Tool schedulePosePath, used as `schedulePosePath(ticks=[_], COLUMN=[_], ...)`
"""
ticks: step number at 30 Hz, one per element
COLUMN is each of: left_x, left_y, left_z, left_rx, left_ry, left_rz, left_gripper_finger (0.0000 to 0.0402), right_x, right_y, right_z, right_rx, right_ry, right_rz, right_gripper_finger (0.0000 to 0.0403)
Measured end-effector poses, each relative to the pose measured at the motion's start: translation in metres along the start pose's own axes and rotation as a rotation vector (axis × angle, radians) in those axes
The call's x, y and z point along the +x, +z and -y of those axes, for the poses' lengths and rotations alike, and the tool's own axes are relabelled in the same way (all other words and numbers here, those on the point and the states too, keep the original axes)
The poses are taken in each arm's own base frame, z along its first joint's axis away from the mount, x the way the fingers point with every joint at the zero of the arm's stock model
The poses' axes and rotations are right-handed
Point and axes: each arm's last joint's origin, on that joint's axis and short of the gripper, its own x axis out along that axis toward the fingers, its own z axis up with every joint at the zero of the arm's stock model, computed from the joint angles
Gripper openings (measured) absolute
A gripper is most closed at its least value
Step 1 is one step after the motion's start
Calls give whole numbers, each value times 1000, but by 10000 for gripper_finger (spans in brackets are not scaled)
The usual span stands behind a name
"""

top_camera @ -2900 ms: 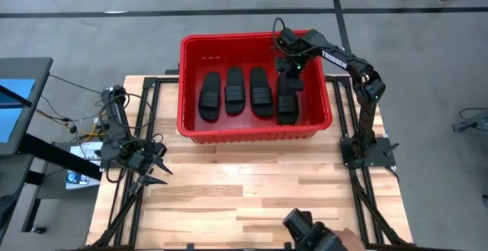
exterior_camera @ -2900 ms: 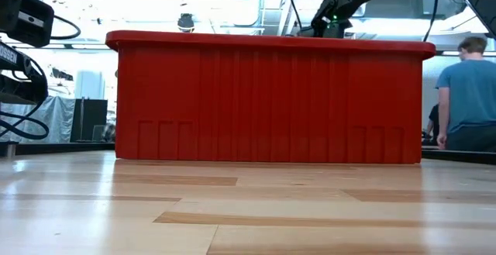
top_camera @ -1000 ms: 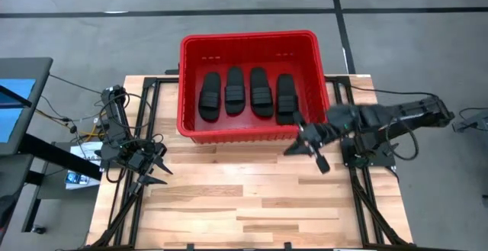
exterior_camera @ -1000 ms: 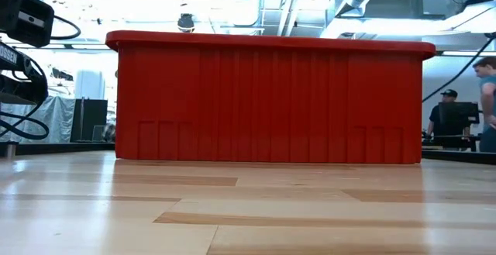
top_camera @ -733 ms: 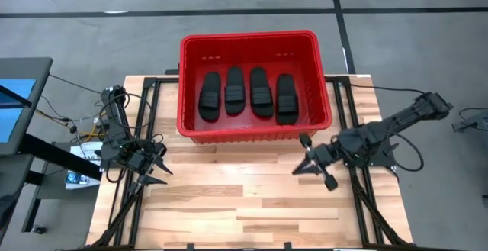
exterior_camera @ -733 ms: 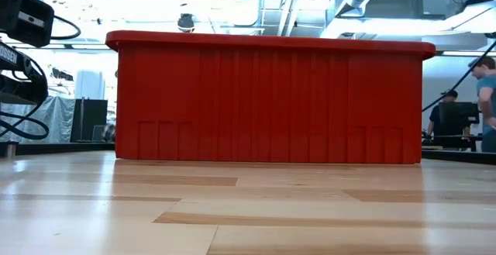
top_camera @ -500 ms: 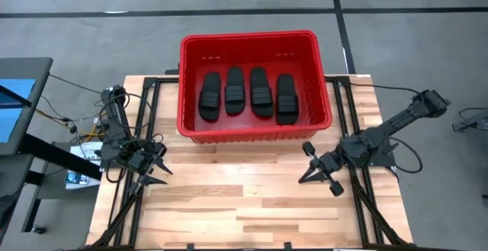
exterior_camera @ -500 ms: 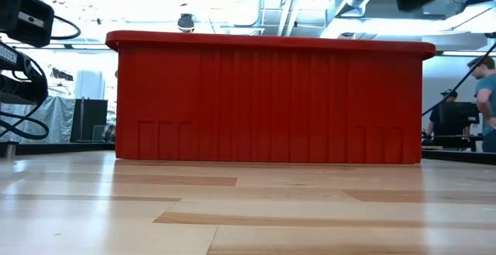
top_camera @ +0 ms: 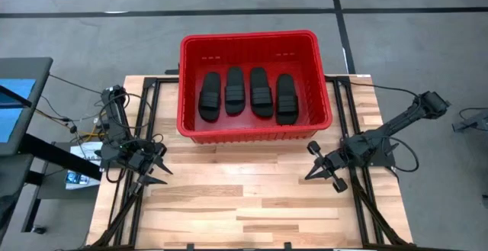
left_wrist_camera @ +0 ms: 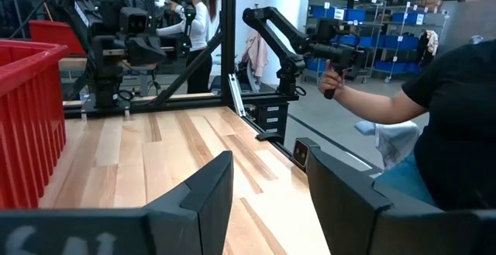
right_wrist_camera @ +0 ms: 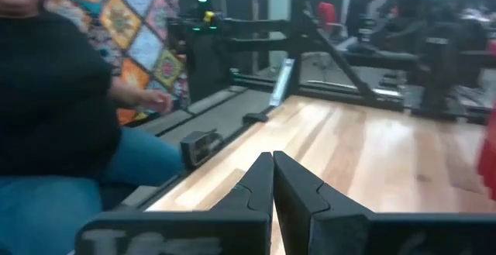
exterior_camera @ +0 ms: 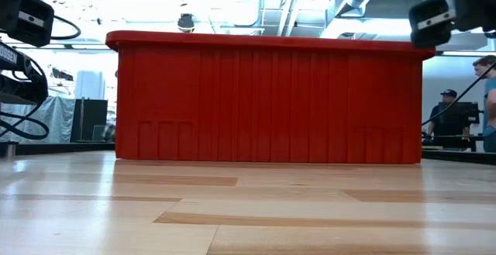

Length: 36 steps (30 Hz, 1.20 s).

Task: Pick and place slides into bin
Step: Return to Home Position

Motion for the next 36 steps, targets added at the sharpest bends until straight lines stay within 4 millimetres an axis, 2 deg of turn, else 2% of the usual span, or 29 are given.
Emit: schedulePosePath(ticks=[7, 12, 21, 31, 36], left_x=[0, 0, 0, 0, 0], left_y=[0, 0, 0, 0, 0], left_z=[0, 0, 0, 0, 0], left_rx=[-8, -8, -9, -8, 71], left_ry=[0, 0, 0, 0, 5], left_rz=[0, 0, 0, 0, 0], left_gripper_finger=[156, 156, 156, 156, 156], right_x=[-8, -8, -9, -8, -7], right_y=[-21, -22, -36, -44, -47], right_z=[-8, -12, -15, -15, -15], right_rx=[-2, -8, 3, 29, 30], right_ry=[63, 95, 114, 105, 105], right_rz=[0, -10, -159, -232, -254], right_gripper_finger=[1, 1, 1, 1, 1])
